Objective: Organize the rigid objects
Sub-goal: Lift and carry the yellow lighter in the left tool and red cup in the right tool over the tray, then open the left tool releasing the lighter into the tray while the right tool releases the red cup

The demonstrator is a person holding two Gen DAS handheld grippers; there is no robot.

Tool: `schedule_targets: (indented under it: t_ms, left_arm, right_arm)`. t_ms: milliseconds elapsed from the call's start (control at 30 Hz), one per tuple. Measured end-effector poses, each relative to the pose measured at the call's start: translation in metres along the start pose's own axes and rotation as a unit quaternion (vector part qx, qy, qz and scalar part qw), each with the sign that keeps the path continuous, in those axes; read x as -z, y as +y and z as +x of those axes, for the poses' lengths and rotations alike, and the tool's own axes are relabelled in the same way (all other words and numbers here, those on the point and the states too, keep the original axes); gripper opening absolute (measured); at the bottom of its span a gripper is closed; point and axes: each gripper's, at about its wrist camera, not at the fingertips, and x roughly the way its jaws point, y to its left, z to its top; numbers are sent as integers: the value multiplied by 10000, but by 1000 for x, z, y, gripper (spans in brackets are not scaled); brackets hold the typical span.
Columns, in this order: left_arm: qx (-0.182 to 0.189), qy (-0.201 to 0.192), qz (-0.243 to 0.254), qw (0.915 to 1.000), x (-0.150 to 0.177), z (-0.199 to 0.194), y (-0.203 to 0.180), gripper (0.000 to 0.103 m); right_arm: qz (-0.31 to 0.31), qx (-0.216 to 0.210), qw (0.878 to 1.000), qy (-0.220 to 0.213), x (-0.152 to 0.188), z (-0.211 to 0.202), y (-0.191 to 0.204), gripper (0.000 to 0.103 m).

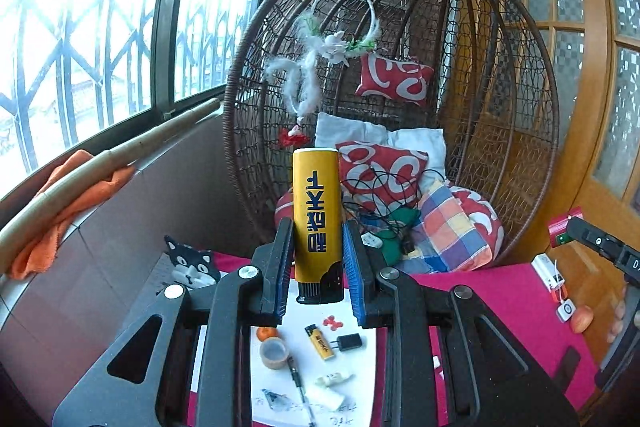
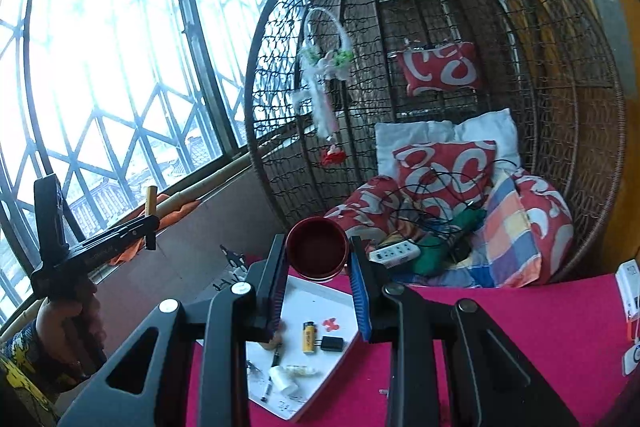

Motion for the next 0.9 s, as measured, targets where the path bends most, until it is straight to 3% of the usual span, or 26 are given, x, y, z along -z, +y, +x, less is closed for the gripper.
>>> schedule_targets:
  t_ms: [600, 800, 900]
  left_arm:
    - [293, 429, 147, 9985, 4, 27, 52, 23]
    - [655, 1074, 407, 9912, 17, 80, 57, 24]
    - [868, 1716, 461, 9802, 38, 127, 56, 23]
  right_arm:
    - [87, 4, 9992, 382, 14, 58, 50, 28]
    - [114, 73, 9960, 884, 36, 111, 62, 28]
    - [171, 155, 9912, 1300, 57, 148, 63, 28]
